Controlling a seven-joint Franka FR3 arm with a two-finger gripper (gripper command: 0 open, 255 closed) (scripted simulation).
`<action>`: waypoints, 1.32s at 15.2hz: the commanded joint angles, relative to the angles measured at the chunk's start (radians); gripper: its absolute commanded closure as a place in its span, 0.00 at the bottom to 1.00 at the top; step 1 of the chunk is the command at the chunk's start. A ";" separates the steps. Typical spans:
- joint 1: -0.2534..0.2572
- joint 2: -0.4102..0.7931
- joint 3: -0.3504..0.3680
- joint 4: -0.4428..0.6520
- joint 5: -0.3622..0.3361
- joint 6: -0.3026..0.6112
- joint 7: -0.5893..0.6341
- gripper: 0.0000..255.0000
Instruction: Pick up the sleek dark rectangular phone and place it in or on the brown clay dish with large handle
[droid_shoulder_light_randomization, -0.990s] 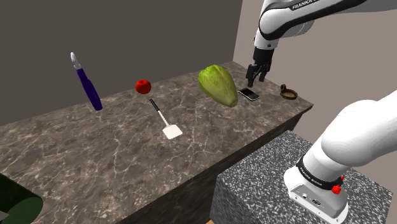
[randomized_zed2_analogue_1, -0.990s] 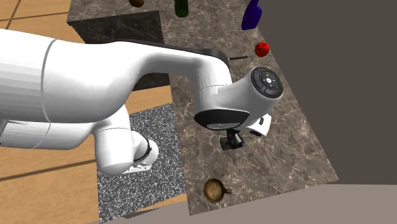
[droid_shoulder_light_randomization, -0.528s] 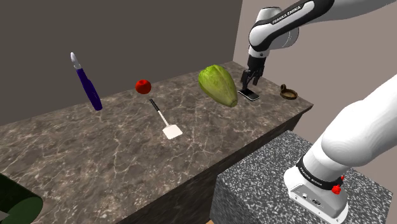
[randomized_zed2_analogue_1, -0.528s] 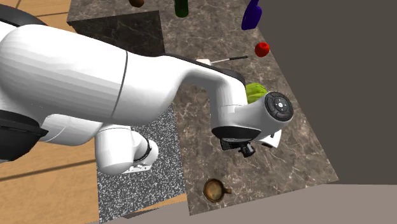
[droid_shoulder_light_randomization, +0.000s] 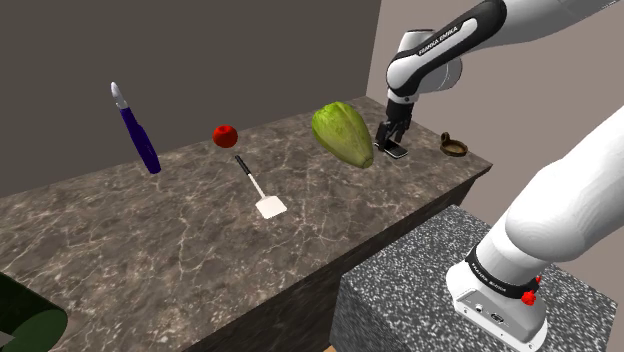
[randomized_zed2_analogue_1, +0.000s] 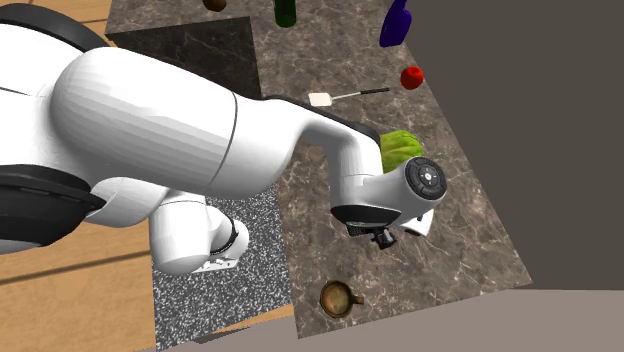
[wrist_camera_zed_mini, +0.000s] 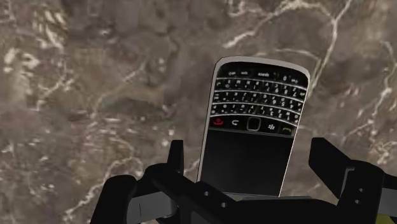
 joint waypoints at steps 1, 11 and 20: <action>0.000 0.005 -0.001 -0.002 0.002 0.007 -0.002 0.00; 0.000 0.004 -0.001 -0.002 0.001 0.006 -0.002 1.00; -0.003 -0.035 0.004 0.020 -0.012 -0.053 0.011 1.00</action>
